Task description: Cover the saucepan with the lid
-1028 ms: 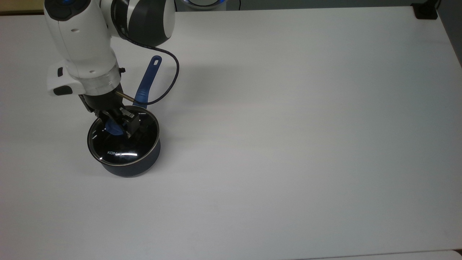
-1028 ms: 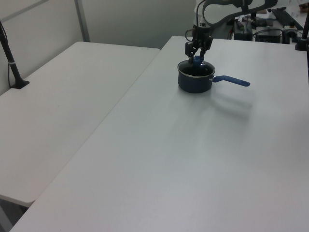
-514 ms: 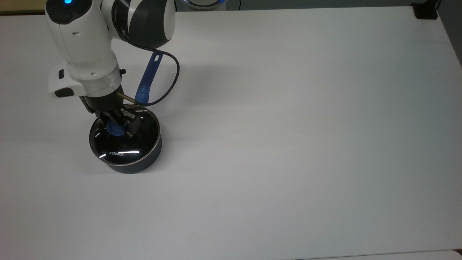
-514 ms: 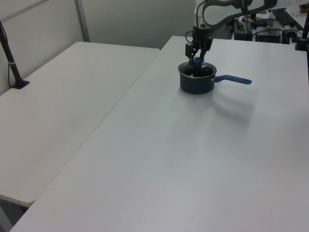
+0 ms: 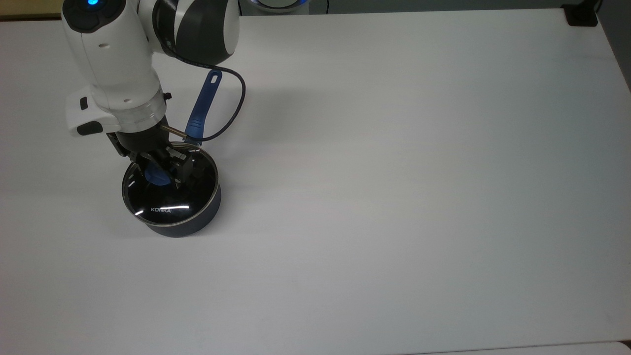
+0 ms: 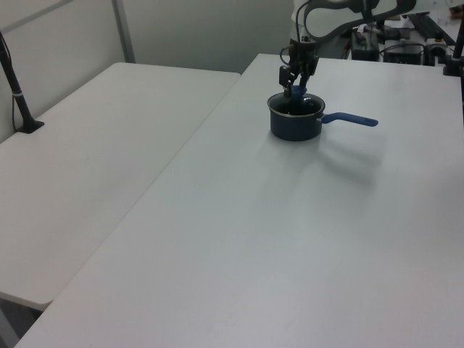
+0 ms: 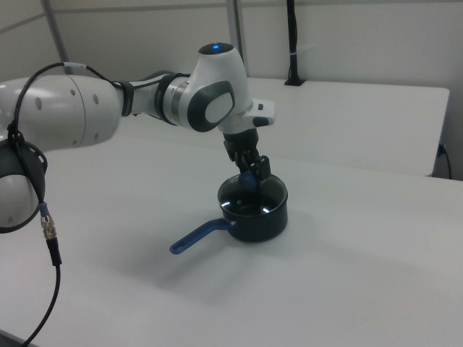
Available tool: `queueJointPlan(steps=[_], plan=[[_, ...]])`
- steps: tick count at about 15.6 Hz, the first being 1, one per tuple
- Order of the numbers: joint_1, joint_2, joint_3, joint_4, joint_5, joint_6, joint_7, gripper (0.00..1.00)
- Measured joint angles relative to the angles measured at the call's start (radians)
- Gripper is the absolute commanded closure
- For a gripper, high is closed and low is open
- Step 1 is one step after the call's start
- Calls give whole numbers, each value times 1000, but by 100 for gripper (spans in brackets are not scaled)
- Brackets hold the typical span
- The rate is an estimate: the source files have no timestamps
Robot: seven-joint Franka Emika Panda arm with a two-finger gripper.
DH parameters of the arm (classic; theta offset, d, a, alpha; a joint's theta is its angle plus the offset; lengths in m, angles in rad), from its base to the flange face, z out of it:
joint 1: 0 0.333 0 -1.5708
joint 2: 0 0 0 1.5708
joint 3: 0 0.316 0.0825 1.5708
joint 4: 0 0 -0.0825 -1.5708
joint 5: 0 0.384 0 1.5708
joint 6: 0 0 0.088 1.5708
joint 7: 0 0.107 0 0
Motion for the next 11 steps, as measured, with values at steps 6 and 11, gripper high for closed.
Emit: queueJointPlan(steps=[6,11], plan=[[1,0,0,0,-6,0,-50,53],[1,0,-3,-1,-6,0,-74,42]])
